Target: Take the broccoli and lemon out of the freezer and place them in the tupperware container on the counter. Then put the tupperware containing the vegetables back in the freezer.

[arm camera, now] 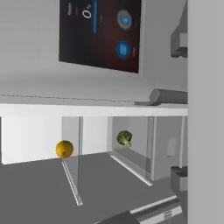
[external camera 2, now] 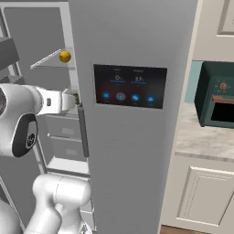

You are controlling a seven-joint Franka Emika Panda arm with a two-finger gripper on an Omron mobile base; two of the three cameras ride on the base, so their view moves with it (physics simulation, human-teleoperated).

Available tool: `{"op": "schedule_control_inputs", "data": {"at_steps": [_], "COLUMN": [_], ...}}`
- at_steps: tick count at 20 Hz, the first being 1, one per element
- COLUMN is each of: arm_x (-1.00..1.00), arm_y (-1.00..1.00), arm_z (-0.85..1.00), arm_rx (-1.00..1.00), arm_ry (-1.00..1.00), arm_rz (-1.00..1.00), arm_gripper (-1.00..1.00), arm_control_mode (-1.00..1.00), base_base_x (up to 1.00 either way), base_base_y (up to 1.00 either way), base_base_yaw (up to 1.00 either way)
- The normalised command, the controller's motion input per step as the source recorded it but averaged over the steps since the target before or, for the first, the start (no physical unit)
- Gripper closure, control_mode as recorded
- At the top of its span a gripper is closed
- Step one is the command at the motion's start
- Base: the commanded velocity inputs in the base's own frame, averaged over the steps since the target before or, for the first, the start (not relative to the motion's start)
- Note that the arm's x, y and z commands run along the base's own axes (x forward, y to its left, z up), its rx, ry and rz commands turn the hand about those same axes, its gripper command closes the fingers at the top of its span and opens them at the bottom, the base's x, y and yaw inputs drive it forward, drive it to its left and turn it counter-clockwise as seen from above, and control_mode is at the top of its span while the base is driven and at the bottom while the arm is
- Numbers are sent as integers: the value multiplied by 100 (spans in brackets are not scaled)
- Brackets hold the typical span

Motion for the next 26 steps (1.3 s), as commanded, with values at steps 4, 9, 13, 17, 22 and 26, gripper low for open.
{"op": "schedule_control_inputs", "data": {"at_steps": [4,9,13,17,22,26], "arm_x": [-78,-49,-33,-33,-32,0], "arm_y": [0,0,-1,-11,-3,0], "arm_z": [30,16,1,0,-12,0], "arm_rx": [0,0,0,0,0,0], "arm_ry": [19,32,34,29,20,0], "arm_rz": [-4,-5,-4,0,0,0], "arm_gripper": [-100,-100,-100,-100,-100,-100], "arm_control_mode": [-100,-100,-100,-100,-100,100], "base_base_x": [0,0,0,0,0,-11], "base_base_y": [0,0,0,0,0,0], "base_base_yaw": [0,0,0,0,0,0]}}
